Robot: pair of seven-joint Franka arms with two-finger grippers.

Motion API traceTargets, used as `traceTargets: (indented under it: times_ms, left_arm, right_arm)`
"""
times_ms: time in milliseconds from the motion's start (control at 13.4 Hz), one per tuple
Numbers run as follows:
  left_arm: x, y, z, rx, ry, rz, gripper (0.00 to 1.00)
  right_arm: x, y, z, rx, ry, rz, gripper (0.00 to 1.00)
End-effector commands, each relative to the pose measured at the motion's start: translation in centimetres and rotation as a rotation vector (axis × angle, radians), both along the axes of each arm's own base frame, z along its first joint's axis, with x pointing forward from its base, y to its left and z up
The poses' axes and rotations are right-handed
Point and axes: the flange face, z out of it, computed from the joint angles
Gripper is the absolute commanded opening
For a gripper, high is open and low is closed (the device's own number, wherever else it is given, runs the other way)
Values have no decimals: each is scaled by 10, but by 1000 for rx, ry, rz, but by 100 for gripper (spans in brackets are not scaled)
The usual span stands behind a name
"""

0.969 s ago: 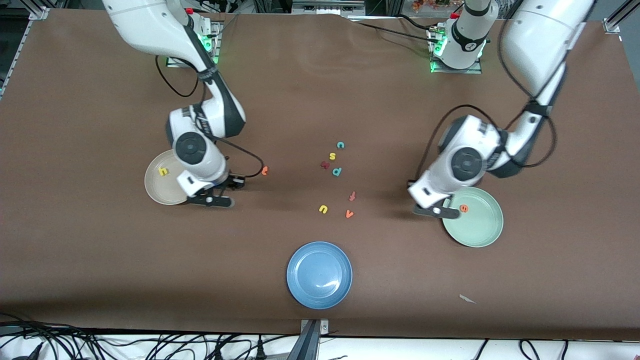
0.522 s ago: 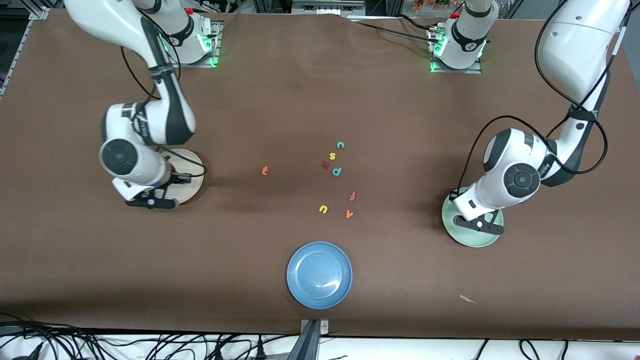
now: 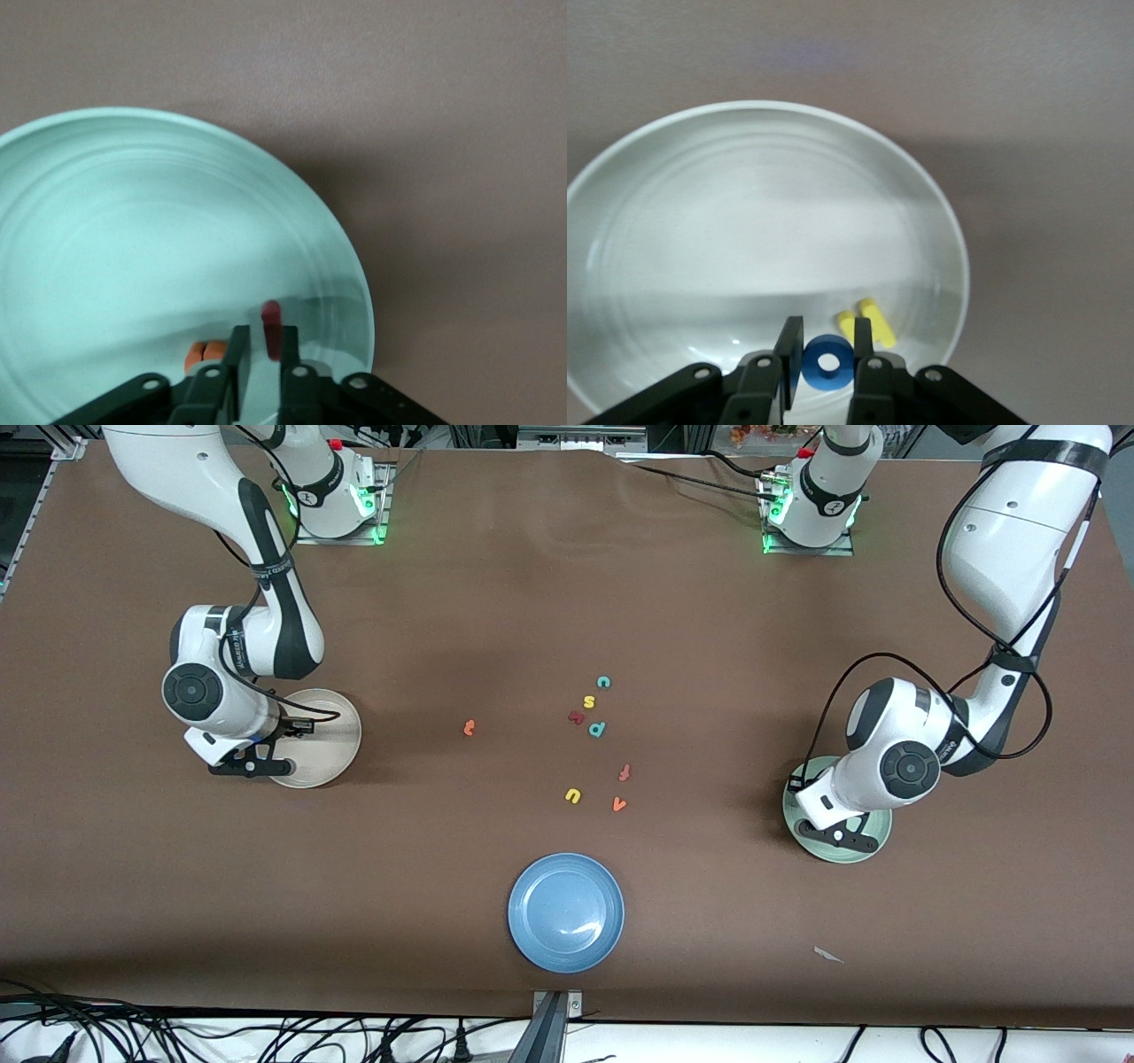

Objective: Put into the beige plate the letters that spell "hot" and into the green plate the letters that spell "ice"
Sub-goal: 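Place blue o on cream plate while the left gripper places l on green, then grasp orange 3 with the right gripper while the left gripper grasps teal u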

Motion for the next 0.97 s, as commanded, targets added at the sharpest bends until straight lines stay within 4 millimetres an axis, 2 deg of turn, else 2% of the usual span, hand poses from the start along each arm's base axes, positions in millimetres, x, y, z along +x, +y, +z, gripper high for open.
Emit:
traceTargets:
  times_ms: [0, 75, 149, 224, 298, 447, 522, 671, 895]
  left_arm:
    - [8, 1, 7, 3, -21, -20, 100]
    - [9, -1, 12, 3, -29, -20, 100]
    - [10, -5, 25, 3, -40, -23, 100]
    - [8, -15, 36, 3, -33, -37, 100]
    - [4, -28, 42, -16, -14, -35, 100]
    - [-4, -58, 66, -34, -4, -51, 100]
    - [-15, -76, 76, -27, 34, -68, 100]
    - [-34, -122, 90, -46, 57, -97, 100]
    - [-74, -187, 94, -55, 77, -51, 100]
  right_arm:
    - [-5, 4, 6, 48, -12, -32, 13]
    - [-4, 4, 4, 74, -14, -64, 14]
    - [-5, 4, 2, 85, -12, -75, 29]
    - [-4, 5, 3, 85, -13, -73, 73]
    - [-4, 7, 4, 86, -15, -78, 91]
    - [1, 23, 15, 96, -20, -89, 96]
    - [5, 41, 23, 100, -13, -124, 96]
    - [2, 85, 31, 109, -10, -200, 96]
    - [-8, 162, 33, 130, -39, -280, 96]
